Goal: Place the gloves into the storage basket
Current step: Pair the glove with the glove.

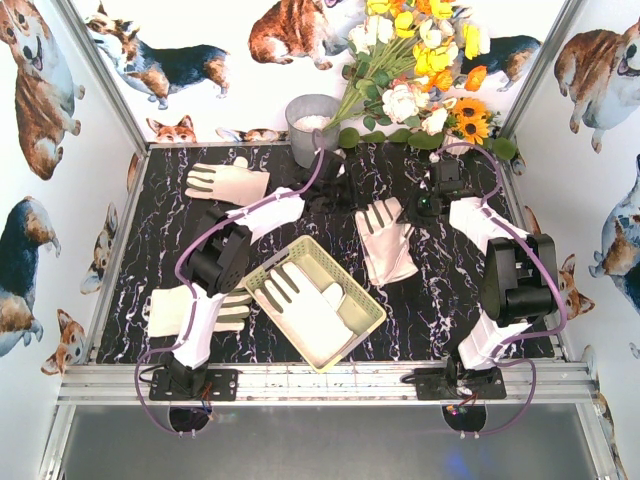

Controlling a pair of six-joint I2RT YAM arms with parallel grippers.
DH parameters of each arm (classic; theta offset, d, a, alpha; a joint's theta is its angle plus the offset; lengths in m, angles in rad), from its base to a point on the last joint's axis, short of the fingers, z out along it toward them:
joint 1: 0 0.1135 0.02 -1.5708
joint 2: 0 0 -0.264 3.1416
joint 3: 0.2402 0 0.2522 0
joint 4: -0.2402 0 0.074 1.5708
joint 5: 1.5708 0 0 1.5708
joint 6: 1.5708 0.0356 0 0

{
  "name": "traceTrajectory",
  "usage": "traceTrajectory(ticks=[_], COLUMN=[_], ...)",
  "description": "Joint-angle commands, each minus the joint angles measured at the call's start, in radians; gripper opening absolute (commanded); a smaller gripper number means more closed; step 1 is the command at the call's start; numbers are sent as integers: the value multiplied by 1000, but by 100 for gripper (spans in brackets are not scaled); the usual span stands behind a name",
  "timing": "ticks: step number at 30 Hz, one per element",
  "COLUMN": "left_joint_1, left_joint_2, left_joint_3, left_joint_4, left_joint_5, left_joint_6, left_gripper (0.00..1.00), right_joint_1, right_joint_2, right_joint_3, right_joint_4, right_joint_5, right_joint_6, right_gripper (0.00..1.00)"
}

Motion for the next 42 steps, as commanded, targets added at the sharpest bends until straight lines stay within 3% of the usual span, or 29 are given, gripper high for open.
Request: traceTrajectory(ticks=[1,8,16,23,29,33,42], left_joint_1=[-8,-19,-15,28,59,63,58], left_joint_2=[-11,97,111,97,107,127,149], left_joint_3=[61,120,139,169,162,166,124], left_joint_4=[-5,28,-48,-177,-224,-233,-238], left_joint_5=[100,258,258,192,224,255,297], left_joint_6=[6,-65,6,45,20,-1,-27], left_gripper=[38,36,37,46,57,63,65], right_joint_1=[-1,-1,0,1,2,3,2], right_joint_2=[-26,-41,-61,-121,-177,-205,-281], right_joint_3=[-2,-38,-84,-117,-133,-153,-245], right_joint_4=[93,126,109,94,52,27,-6], right_joint_5=[1,34,49,25,-41,-76,-64], right_joint_6=[98,215,267,267,238,222,249], right_gripper=[0,0,0,32,49,55,56])
